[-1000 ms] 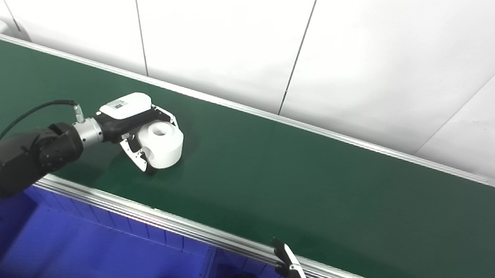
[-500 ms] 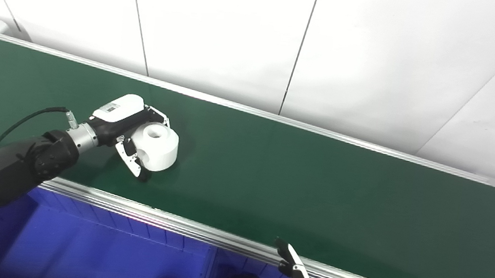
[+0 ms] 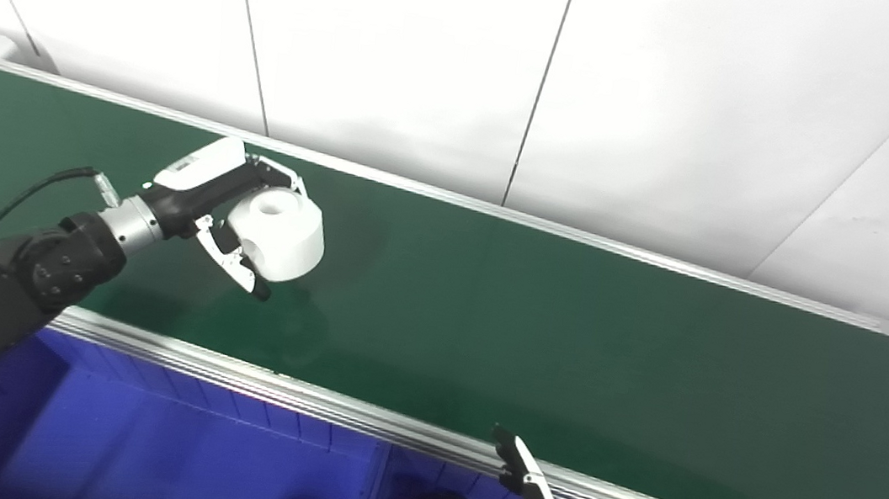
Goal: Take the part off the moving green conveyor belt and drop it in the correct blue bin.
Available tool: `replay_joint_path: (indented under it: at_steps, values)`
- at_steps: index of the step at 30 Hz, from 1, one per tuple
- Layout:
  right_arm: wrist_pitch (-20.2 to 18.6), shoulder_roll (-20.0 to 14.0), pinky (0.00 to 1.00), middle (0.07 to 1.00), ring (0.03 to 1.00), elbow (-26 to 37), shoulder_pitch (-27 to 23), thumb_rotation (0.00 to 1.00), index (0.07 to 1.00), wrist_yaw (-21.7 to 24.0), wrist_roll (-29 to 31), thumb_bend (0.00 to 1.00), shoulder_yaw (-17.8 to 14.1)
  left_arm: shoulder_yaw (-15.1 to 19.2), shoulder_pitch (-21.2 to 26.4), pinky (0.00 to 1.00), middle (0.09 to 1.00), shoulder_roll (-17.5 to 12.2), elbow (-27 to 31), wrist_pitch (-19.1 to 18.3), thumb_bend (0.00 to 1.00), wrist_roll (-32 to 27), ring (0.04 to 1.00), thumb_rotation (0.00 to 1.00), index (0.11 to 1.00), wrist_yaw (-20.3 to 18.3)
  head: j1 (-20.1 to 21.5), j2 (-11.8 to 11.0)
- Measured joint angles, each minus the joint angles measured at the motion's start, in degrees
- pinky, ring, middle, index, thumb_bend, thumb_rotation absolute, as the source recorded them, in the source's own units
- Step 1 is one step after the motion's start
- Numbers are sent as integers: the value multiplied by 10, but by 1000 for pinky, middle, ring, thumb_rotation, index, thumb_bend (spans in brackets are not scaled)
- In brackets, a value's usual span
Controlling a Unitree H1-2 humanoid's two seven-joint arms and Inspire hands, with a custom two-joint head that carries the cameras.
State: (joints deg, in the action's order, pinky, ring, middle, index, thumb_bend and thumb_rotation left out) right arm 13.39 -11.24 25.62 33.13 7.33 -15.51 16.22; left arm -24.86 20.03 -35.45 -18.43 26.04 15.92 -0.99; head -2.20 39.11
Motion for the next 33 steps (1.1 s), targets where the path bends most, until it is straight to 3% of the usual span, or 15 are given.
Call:
replay_joint_path:
  at_steps: [8, 13, 18, 19, 21, 22, 23, 24, 25, 29, 33]
  values:
    - [0, 2, 871, 943, 927, 1, 0, 929, 937, 0, -5, 395, 1, 57, -25, 241, 379, 0, 66, -2, 523, -21, 296, 41, 477, -55, 1, 3]
    - [0, 3, 880, 945, 932, 1, 4, 932, 940, 0, -4, 389, 1, 102, -60, 264, 455, 2, 146, -10, 525, -33, 314, 3, 491, -88, -3, 10]
    - [0, 3, 875, 944, 929, 1, 4, 938, 939, 0, -5, 386, 1, 140, -96, 262, 463, 8, 223, -36, 524, -64, 311, 0, 492, -113, -6, 15]
    - [-1, 3, 877, 943, 929, 2, 4, 942, 938, 0, -5, 387, 0, 146, -102, 259, 462, 10, 237, -41, 524, -70, 307, 0, 493, -118, -11, 50]
    - [-2, 3, 877, 942, 927, 8, 3, 952, 936, 1, -4, 390, 0, 155, -110, 258, 461, 14, 258, -53, 524, -80, 305, 0, 492, -128, -11, 50]
    - [-6, 2, 877, 942, 927, 13, 2, 958, 935, 3, -3, 392, -1, 159, -112, 258, 461, 15, 266, -62, 524, -83, 305, 0, 492, -134, -4, 111]
    - [-11, 3, 878, 947, 929, 21, -3, 979, 941, 8, -4, 391, -2, 163, -112, 249, 461, 16, 273, -71, 523, -91, 302, 0, 493, -142, -4, 112]
    - [-19, 3, 879, 951, 930, 31, -10, 992, 944, 12, -5, 390, -1, 169, -112, 243, 461, 16, 273, -74, 523, -97, 300, 0, 493, -148, 34, 145]
    - [-24, 4, 897, 962, 945, 37, -17, 998, 956, 13, -5, 389, -1, 175, -112, 233, 449, 16, 272, -75, 522, -101, 288, 0, 499, -152, 61, 152]
    - [-56, 16, 893, 963, 945, 49, -51, 1000, 953, 25, 11, 426, 4, 187, -122, 208, 434, 15, 263, -69, 522, -127, 262, 0, 503, -173, 78, 166]
    - [-80, 25, 893, 961, 946, 52, -57, 1000, 951, 30, 12, 434, 6, 187, -152, 217, 439, 26, 253, -68, 522, -130, 272, 0, 501, -184, 64, 159]
